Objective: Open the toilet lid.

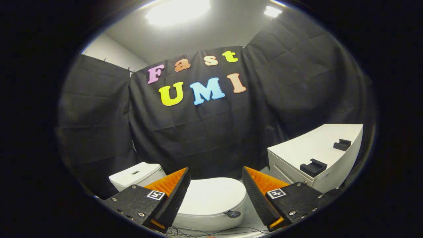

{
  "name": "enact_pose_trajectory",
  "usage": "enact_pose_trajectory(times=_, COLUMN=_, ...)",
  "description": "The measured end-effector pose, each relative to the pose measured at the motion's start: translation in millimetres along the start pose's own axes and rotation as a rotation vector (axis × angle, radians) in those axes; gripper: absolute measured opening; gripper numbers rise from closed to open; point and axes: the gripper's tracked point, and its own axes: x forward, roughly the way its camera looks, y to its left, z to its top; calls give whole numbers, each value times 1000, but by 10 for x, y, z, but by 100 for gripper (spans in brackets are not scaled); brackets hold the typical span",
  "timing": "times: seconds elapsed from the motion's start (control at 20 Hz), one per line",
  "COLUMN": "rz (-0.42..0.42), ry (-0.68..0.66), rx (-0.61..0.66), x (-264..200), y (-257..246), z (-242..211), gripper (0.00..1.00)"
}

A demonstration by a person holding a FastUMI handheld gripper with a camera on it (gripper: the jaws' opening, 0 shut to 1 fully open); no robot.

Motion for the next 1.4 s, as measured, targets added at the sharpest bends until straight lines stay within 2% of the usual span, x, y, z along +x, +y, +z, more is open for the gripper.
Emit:
enact_pose_trajectory(times=0.25, rz=-32, ry=30, rx=71, x=105, y=-127, z=-183, gripper=96)
enact_pose_trajectory(times=0.6, rz=-51, ry=114, rx=178, x=357, y=-297, z=-697, gripper=96)
enact_pose_trajectory(times=1.15, rz=-169, ry=189, rx=379, x=499, y=-757, z=-1357, gripper=96)
enact_pose_trajectory(times=1.4, rz=-201, ry=237, rx=487, x=522, y=-795, z=-1750, gripper=96)
